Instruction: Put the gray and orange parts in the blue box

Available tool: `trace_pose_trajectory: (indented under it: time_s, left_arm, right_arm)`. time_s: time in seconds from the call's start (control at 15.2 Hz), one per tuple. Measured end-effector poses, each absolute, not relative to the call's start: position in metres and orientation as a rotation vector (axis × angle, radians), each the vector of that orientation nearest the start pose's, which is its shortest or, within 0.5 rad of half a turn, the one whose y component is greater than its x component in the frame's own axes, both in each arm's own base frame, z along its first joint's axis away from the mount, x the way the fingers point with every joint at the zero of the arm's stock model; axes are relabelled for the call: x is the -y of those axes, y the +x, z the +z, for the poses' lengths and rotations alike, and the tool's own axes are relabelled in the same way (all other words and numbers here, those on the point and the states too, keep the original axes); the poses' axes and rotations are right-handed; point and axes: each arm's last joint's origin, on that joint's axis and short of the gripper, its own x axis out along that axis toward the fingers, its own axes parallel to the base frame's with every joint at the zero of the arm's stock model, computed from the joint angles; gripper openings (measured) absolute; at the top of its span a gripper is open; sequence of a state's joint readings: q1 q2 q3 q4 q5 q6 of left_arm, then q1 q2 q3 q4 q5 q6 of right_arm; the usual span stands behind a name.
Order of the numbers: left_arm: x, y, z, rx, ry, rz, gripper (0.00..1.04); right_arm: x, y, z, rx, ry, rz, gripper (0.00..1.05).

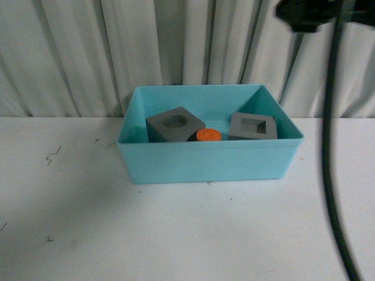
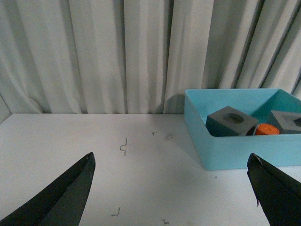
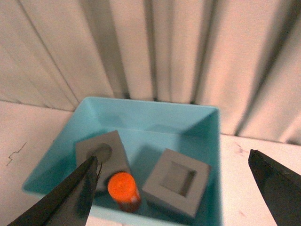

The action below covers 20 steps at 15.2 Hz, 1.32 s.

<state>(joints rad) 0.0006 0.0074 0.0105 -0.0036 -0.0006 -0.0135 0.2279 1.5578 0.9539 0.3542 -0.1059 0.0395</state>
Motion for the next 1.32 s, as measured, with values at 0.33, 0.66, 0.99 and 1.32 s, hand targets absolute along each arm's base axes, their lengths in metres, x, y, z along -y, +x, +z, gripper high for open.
trace_pose_trajectory:
  time_s: [0.33, 0.66, 0.99, 1.32]
  left_arm:
    - [0.0, 0.098, 0.166, -0.001, -0.014, 0.001, 0.98]
    - [0.0, 0.098, 0.166, -0.001, -0.014, 0.001, 0.98]
    - [0.0, 0.098, 0.166, -0.001, -0.014, 0.001, 0.98]
    - [0.0, 0.098, 0.166, -0.001, -0.014, 0.001, 0.98]
  right_arm:
    - [-0.029, 0.149, 0.221, -0.465, 0.117, 0.081, 0.98]
    - [-0.02, 0.109, 0.192, -0.002, 0.068, -0.016, 0.55]
    - [-0.01, 0.098, 0.182, -0.002, 0.016, -0.01, 0.05]
    - [0.0, 0.098, 0.176, 0.001, 0.006, 0.001, 0.02]
